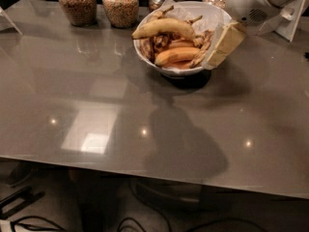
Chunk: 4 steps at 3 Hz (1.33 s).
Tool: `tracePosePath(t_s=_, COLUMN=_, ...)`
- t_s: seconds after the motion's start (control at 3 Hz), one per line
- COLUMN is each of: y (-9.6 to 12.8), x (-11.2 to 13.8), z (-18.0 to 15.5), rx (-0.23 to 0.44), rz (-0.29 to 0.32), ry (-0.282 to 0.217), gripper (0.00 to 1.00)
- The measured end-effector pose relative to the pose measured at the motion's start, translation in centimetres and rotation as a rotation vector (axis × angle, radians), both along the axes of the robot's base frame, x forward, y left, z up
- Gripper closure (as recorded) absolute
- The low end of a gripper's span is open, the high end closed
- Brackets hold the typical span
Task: Pick banana from white bowl
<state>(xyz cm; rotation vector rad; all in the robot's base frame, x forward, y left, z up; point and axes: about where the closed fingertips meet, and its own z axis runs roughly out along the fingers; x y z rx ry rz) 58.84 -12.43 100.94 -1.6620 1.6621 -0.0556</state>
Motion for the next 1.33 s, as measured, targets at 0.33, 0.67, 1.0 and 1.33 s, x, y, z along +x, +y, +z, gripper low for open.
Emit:
tracePosePath(t_s=0.33, y=1.2, x=4.5, z=-0.8, rx=0.026, rz=-0.005, ry=-0.017, gripper=0.0)
tracePosePath(t_s=0.67, y=2.6, x=8.9, z=-2.0, rx=0.068, rz=-0.009, ry=-0.012, gripper=0.0)
tracePosePath(t_s=1.0, y=3.8, x=11.8, z=-3.2, rx=0.104, rz=-0.015, ry=0.006, gripper=0.19)
tracePosePath(t_s=1.33, y=4.6, x=13.4, z=-4.4, rx=0.12, rz=-0.019, ry=0.029, gripper=0.36)
